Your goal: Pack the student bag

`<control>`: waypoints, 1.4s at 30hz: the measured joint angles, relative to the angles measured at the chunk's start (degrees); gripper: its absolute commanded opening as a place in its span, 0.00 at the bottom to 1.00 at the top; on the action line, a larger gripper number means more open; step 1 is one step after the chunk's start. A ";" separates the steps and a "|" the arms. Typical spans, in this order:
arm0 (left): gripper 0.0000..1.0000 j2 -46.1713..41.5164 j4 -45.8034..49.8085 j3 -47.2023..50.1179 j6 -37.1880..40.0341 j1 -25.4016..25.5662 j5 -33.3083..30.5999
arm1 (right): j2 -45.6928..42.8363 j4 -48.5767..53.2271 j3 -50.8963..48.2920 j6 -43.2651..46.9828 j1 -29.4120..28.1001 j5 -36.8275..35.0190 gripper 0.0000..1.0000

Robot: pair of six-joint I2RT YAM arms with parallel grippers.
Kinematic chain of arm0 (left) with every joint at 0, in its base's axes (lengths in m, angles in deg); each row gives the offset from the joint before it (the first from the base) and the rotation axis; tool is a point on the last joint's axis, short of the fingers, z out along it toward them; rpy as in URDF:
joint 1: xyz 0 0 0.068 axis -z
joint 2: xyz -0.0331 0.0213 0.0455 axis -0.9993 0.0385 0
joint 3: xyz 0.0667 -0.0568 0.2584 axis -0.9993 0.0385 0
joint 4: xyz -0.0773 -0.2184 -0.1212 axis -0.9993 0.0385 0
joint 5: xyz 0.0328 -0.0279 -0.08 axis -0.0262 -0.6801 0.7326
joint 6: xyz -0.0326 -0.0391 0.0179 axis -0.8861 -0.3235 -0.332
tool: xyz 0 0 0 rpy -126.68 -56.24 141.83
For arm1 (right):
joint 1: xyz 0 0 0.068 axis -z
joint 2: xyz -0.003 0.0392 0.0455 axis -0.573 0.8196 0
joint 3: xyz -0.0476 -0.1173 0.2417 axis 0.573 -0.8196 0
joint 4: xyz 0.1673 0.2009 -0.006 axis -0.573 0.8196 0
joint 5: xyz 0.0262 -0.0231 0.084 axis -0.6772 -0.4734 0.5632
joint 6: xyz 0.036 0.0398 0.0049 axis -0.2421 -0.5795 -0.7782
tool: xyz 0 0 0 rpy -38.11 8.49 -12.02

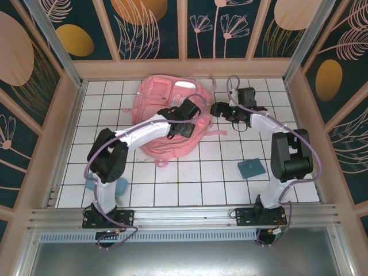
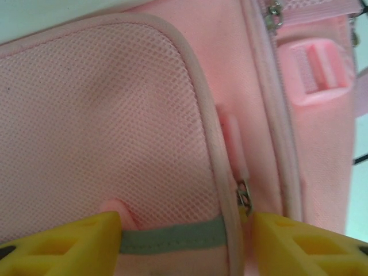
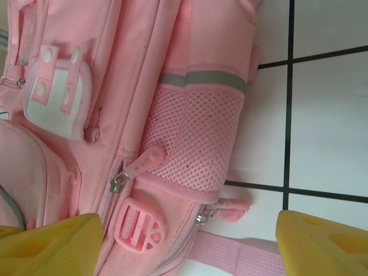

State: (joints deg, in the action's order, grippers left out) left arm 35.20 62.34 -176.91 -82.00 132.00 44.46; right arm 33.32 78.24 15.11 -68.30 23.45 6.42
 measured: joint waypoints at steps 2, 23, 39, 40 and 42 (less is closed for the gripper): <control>0.56 1.29 1.70 -1.68 1.11 0.13 -1.03 | 0.11 -0.17 0.52 0.04 0.13 0.42 0.79; 0.00 -7.41 2.29 2.82 7.63 0.42 -10.21 | 9.20 0.74 10.40 20.35 -1.29 19.54 0.72; 0.00 -11.02 -2.40 7.45 9.03 0.33 -10.99 | 19.82 7.10 19.50 24.17 -4.44 27.65 0.74; 0.00 -11.02 -2.54 7.54 9.11 0.33 -10.99 | 20.33 7.98 20.17 24.85 -4.46 27.93 0.74; 0.00 -11.02 -2.73 7.67 9.20 0.33 -10.97 | 21.46 10.36 21.86 26.88 -4.55 28.87 0.72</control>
State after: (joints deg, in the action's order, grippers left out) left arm 24.18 59.61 -169.24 -72.80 132.33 33.49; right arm 54.78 88.60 36.97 -41.42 18.90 35.29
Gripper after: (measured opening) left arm 0.117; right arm 0.733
